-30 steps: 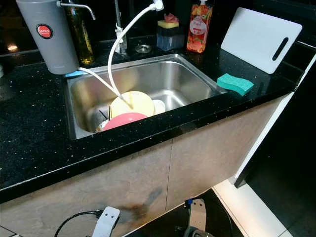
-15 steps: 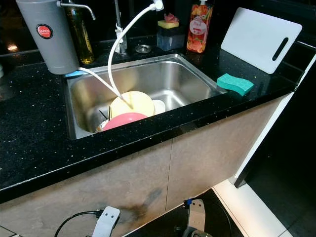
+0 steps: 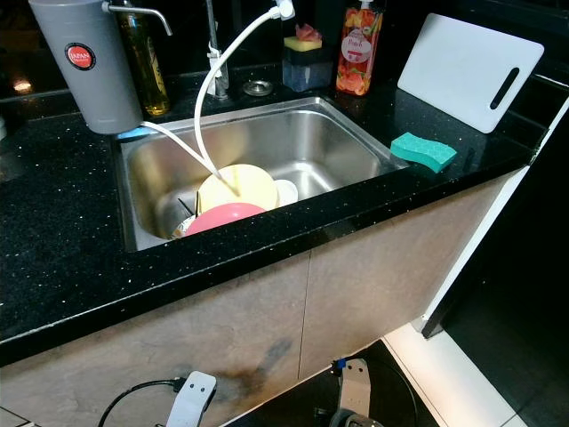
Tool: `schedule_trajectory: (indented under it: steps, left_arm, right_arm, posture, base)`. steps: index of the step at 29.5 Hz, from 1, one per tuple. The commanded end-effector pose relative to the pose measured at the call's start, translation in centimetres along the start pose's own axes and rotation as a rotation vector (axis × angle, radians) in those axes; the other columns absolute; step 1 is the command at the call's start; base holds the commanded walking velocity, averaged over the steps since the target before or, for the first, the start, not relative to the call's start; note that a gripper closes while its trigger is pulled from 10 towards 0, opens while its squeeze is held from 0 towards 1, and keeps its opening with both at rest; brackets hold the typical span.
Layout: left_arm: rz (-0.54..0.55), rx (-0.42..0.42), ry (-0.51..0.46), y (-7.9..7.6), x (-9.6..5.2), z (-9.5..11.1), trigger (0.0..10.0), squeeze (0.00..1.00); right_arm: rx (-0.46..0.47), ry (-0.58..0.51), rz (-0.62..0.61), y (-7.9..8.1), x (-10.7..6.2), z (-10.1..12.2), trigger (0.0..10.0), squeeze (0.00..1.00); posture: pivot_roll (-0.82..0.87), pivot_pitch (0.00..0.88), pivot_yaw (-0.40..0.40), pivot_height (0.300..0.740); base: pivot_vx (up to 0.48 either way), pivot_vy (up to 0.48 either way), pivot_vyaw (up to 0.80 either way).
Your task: Kitchen organization
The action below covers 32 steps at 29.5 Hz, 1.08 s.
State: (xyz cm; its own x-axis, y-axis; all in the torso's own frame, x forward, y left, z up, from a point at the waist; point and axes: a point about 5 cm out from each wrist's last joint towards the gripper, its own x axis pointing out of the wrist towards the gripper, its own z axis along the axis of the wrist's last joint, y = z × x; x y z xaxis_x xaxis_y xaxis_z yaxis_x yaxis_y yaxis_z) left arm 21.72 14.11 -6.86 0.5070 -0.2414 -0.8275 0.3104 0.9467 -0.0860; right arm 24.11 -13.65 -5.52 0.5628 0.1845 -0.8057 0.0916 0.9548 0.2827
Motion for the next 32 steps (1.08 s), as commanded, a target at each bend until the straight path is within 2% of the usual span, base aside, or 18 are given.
schedule_trajectory:
  steps: [1, 32]
  left_arm:
    - [0.004, -0.003, 0.015, 0.3, -0.1, -0.3, 10.0, 0.00]
    - [-0.004, -0.005, 0.015, -0.8, 0.2, -0.1, 10.0, 0.00]
  right_arm:
    - [0.013, 0.027, -0.010, -0.3, 0.0, -0.7, 10.0, 0.00]
    - [0.015, 0.028, -0.011, -0.3, 0.0, -0.8, 10.0, 0.00]
  posture:
    - [0.08, 0.131, -0.030, 0.740]
    - [0.08, 0.131, -0.032, 0.740]
  base:
    - [0.000, 0.000, 0.00]
    - [0.000, 0.000, 0.00]
